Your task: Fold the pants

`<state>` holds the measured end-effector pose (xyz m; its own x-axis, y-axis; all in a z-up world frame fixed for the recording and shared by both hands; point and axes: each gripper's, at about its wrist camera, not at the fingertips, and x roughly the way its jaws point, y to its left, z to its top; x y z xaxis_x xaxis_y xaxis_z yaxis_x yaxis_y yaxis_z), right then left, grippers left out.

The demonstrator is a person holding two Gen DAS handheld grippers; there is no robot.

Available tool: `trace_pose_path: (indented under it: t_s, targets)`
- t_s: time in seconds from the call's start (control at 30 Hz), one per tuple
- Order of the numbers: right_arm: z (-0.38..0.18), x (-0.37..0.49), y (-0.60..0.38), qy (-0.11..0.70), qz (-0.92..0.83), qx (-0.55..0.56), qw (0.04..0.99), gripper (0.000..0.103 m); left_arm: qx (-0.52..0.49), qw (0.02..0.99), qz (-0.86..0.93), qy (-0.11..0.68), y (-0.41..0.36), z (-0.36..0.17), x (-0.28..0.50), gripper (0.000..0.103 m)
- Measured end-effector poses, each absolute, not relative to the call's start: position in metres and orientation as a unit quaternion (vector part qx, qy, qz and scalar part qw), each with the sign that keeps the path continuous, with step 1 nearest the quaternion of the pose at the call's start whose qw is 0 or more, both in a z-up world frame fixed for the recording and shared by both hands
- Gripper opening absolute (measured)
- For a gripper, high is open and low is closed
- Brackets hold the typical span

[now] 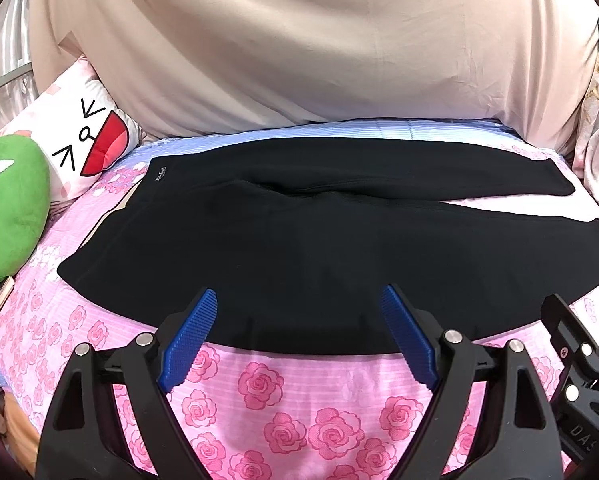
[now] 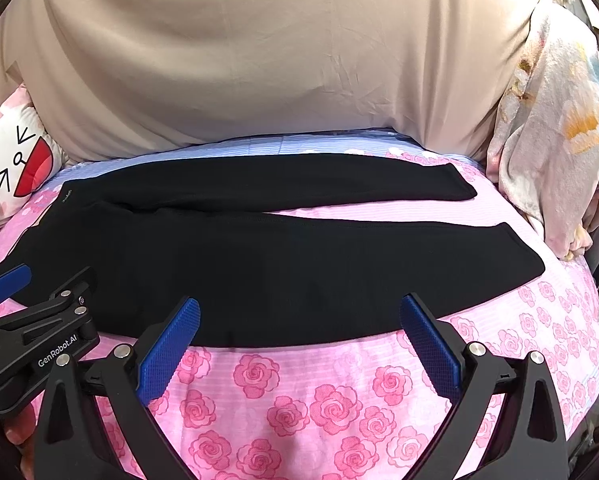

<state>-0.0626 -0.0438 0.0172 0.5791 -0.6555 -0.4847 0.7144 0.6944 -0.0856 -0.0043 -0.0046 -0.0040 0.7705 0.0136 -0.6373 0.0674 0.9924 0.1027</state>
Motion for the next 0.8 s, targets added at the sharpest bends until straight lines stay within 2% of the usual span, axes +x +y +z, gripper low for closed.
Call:
trace_pose_path:
  t_s: [0.8]
  targets:
    - [0.0167,-0.0613,-0.042,0.248,-0.391,0.055,0.884,0.098,0.063,0.938,-0.013,0.339,-0.0029,-0.0046,-0.0025,0.083]
